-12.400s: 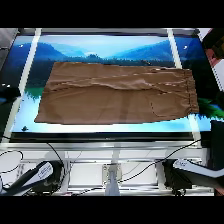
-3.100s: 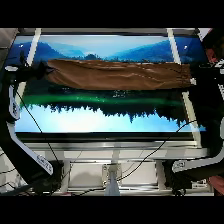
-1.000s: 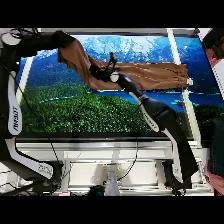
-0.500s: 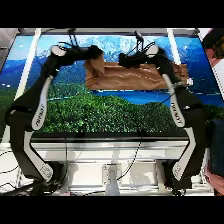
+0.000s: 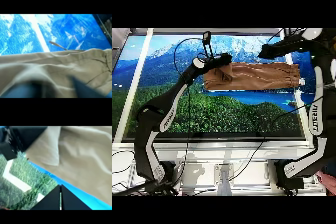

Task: Fold the clothes and pants, and hang the long-sleeved shirts on hangers.

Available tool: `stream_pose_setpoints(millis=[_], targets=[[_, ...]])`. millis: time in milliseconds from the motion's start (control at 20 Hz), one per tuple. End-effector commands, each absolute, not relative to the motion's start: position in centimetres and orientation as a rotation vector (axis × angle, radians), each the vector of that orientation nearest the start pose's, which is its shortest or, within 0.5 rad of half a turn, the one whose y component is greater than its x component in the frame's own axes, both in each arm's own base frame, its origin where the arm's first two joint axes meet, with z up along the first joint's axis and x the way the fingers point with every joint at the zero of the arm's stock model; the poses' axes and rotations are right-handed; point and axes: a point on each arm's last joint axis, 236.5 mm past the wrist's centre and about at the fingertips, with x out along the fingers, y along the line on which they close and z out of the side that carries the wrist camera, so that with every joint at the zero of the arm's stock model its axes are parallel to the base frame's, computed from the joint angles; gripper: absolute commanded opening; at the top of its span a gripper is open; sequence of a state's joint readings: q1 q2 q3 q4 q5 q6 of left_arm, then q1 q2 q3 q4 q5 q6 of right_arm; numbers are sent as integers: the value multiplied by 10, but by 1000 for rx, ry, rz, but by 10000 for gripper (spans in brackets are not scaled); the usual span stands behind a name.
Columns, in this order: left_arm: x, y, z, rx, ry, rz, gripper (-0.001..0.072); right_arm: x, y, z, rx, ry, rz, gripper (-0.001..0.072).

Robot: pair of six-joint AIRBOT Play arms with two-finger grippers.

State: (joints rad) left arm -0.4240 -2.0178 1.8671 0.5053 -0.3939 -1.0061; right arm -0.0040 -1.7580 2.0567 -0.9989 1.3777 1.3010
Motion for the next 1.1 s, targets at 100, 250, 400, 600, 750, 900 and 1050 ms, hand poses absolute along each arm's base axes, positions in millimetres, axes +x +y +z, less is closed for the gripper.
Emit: stream_pose_setpoints(millis=[100, 250, 400, 600, 750, 900, 1050], targets=[[589, -370, 57, -412, 569, -711, 700, 527, 67, 144, 168, 965, 476, 32], [581, -348, 70, -421, 629, -765, 698, 531, 24, 138, 163, 972, 382, 32], [578, -292, 77, -446, 725, -774, 485, 530, -20, 134, 170, 976, 289, 32], [574, -197, 38, -465, 949, -620, 353, 527, -66, 134, 209, 966, 208, 32], [580, -166, 25, -496, 980, -551, 692, 524, -88, 133, 226, 962, 167, 32], [580, -166, 6, -433, 992, -568, 706, 523, -106, 120, 252, 970, 130, 32], [577, -170, -27, -495, 1071, -533, 706, 516, -115, 102, 281, 1004, 110, 32]])
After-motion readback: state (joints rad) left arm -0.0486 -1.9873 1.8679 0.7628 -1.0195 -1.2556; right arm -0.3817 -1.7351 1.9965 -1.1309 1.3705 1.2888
